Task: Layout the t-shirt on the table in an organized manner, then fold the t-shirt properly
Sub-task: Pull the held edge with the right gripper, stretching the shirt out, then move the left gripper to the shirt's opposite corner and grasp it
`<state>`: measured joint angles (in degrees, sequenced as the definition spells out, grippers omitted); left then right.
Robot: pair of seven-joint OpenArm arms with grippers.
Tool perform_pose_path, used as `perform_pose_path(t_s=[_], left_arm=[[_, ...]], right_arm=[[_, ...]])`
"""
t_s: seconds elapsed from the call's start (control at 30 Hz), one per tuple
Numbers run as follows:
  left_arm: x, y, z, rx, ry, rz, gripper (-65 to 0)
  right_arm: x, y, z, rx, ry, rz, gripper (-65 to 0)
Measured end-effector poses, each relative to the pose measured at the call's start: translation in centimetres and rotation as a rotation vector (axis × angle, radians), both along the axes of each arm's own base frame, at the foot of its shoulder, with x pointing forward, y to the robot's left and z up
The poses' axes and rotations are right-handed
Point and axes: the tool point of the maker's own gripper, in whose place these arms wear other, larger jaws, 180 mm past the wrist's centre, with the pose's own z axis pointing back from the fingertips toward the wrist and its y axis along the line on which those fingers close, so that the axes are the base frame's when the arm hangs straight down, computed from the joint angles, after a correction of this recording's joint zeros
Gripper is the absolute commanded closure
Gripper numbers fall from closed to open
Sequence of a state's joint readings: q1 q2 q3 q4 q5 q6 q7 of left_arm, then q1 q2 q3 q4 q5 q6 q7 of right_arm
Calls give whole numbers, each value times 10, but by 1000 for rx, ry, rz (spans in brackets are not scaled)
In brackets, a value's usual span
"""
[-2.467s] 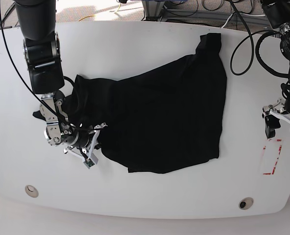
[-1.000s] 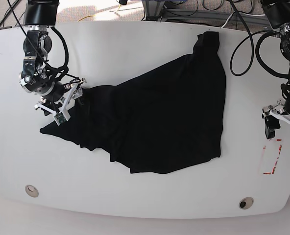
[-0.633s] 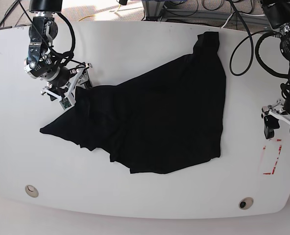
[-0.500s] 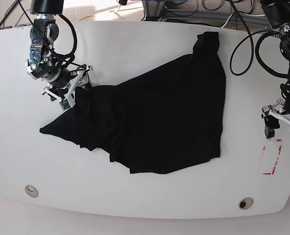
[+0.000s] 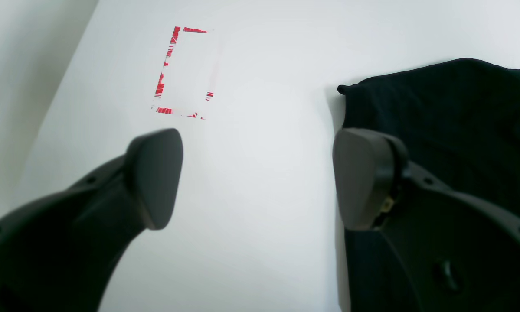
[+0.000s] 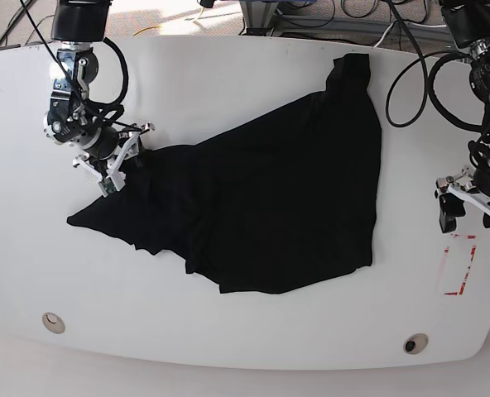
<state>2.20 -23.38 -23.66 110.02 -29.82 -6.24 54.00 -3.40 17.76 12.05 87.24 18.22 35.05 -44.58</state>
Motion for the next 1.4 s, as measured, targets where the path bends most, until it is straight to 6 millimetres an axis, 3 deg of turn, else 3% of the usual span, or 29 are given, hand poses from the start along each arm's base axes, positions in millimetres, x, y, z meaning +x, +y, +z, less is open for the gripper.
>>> perform_pose_path(t_s=[0.1,0.4,0.53,0.67,0.83,1.23,1.4], left_arm=[[0,0,0,0,0,0,-514],[-1,0,-1,0,3,0,-514],[-8,0,-11,-2,27,-2,-514],[-19,-4,-27,-3,83,-13,-514],[-32,-39,-47,-45,132,-174,-515],[-63,-83,-79,-114,224,-351,-517],[-80,-88,-95,-138,272,-345,-517]], right_arm=[[-1,1,-1,0,4,16,-2],[-3,3,4,-14,-3,31,-2],[-10,5,20,-70,-7,65,-2],[-5,12,48,-112,-72,101,-2],[-4,18,70,-150,-119,128,-2],[-8,17,65,-157,-94,127,-3],[-9,14,65,-165,-91,124,-3]])
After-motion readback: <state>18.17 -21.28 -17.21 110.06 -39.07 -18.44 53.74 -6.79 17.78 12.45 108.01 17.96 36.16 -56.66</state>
